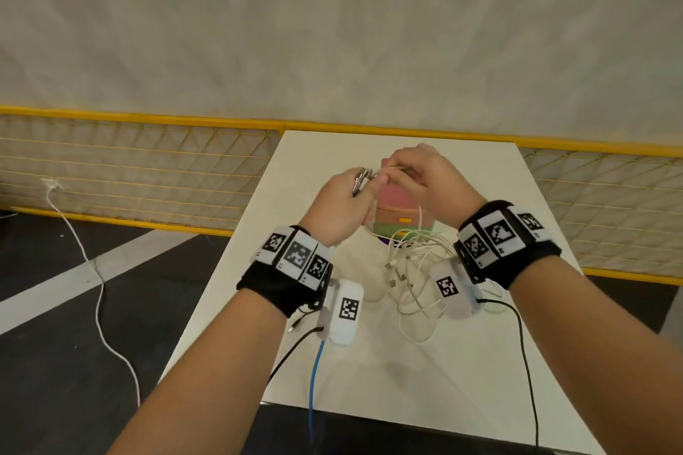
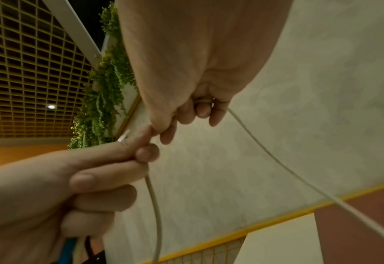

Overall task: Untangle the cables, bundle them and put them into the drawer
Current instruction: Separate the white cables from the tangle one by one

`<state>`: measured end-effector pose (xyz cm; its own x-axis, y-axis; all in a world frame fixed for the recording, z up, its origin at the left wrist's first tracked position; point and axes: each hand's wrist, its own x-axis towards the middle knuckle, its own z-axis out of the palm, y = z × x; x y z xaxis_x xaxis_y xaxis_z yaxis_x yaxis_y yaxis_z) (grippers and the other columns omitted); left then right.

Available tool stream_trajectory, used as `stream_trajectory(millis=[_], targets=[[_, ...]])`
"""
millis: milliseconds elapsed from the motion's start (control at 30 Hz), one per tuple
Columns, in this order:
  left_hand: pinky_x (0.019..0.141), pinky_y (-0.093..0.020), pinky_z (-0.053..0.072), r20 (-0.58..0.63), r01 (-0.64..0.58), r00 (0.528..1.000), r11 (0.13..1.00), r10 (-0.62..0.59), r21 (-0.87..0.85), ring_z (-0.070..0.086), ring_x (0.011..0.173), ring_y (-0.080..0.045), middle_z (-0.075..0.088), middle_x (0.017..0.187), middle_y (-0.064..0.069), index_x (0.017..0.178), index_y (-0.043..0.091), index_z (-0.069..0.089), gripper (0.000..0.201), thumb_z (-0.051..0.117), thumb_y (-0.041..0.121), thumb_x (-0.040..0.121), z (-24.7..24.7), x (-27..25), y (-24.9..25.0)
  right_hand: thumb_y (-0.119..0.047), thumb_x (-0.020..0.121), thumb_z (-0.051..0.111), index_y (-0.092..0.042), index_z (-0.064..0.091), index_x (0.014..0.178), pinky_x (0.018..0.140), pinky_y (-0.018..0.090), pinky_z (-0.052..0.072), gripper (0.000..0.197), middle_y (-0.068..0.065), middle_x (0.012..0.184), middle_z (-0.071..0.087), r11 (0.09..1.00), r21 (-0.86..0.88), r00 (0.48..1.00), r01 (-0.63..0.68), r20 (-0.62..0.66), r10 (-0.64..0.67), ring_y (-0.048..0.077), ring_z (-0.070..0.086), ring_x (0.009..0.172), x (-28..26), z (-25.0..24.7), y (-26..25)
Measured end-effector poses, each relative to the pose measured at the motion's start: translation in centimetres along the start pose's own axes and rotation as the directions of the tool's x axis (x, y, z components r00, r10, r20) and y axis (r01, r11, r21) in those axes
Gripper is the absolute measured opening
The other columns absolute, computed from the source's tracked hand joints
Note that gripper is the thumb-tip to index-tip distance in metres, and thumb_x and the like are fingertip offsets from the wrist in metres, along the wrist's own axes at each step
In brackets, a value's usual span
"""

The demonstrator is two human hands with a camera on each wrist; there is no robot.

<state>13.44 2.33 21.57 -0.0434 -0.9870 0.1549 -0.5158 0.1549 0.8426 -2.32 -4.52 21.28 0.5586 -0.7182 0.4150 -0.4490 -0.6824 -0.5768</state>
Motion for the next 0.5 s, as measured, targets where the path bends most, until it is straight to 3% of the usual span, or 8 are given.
stream_trajectory(millis=[67,133,233,367,467,500], targets=[[0.045,-0.011,0.034,-0.088,-0.017,0.996,0.988,0.004,-0.152,0.041,0.040,0.000,0.047,0.052,0.007,0.079,0.013,0.050,0.028,0.046,0.029,0.101,-0.3,0.3,0.8,-0.022,0.097,0.047,-0.023,0.056,0.080,0.072,0.013,0.033,0.020,-0.012,0.074,0.056,0.998,0.042,0.999,-0.039,0.005,0.039,0.002,0.043,0.076,-0.6,-0.5,0.9],[0.047,-0.013,0.033,-0.223,-0.081,0.975,0.958,0.018,-0.277,0.039,0.043,-0.003,0.042,0.052,0.011,0.077,0.017,0.048,0.026,0.049,0.029,0.100,-0.9,1.1,1.2,-0.019,0.100,0.041,-0.017,0.052,0.077,0.070,0.014,0.034,0.025,-0.011,0.072,0.051,0.992,0.090,0.996,-0.089,0.023,0.087,-0.002,0.045,0.071,-1.6,-0.5,2.0],[0.052,-0.020,0.033,-0.374,-0.170,0.926,0.941,0.050,-0.294,0.036,0.048,-0.007,0.040,0.049,0.013,0.073,0.019,0.048,0.029,0.051,0.030,0.099,-1.4,2.0,1.3,-0.022,0.100,0.038,-0.023,0.049,0.075,0.072,0.023,0.037,0.028,-0.006,0.072,0.049,0.974,0.137,0.984,-0.178,0.026,0.177,0.004,0.047,0.070,-2.6,0.0,4.0],[0.045,-0.017,0.030,-0.504,-0.163,0.863,0.920,-0.042,-0.355,0.035,0.042,-0.005,0.041,0.053,0.005,0.075,0.020,0.054,0.026,0.051,0.030,0.100,-1.5,2.5,0.9,-0.024,0.100,0.040,-0.024,0.051,0.076,0.075,0.028,0.040,0.027,-0.005,0.074,0.051,0.952,0.158,0.965,-0.262,0.021,0.262,0.011,0.049,0.073,-2.8,-0.5,5.5],[0.047,-0.017,0.038,-0.491,-0.184,0.870,0.945,0.029,-0.271,0.042,0.042,-0.006,0.043,0.055,0.008,0.106,0.022,0.062,0.013,0.050,0.023,0.100,-1.0,2.4,0.9,-0.020,0.099,0.043,-0.020,0.055,0.077,0.071,0.023,0.039,0.025,-0.009,0.072,0.052,0.956,0.129,0.965,-0.263,0.047,0.260,0.004,0.048,0.069,-2.7,-1.0,5.0],[0.049,-0.017,0.040,-0.437,-0.195,0.896,0.955,0.080,-0.225,0.045,0.044,-0.008,0.041,0.056,0.011,0.121,0.026,0.058,0.023,0.050,0.021,0.100,-0.6,2.4,0.8,-0.019,0.099,0.044,-0.017,0.057,0.078,0.068,0.018,0.037,0.025,-0.010,0.070,0.051,0.966,0.110,0.972,-0.235,0.056,0.230,-0.001,0.047,0.066,-2.4,-1.2,4.3]])
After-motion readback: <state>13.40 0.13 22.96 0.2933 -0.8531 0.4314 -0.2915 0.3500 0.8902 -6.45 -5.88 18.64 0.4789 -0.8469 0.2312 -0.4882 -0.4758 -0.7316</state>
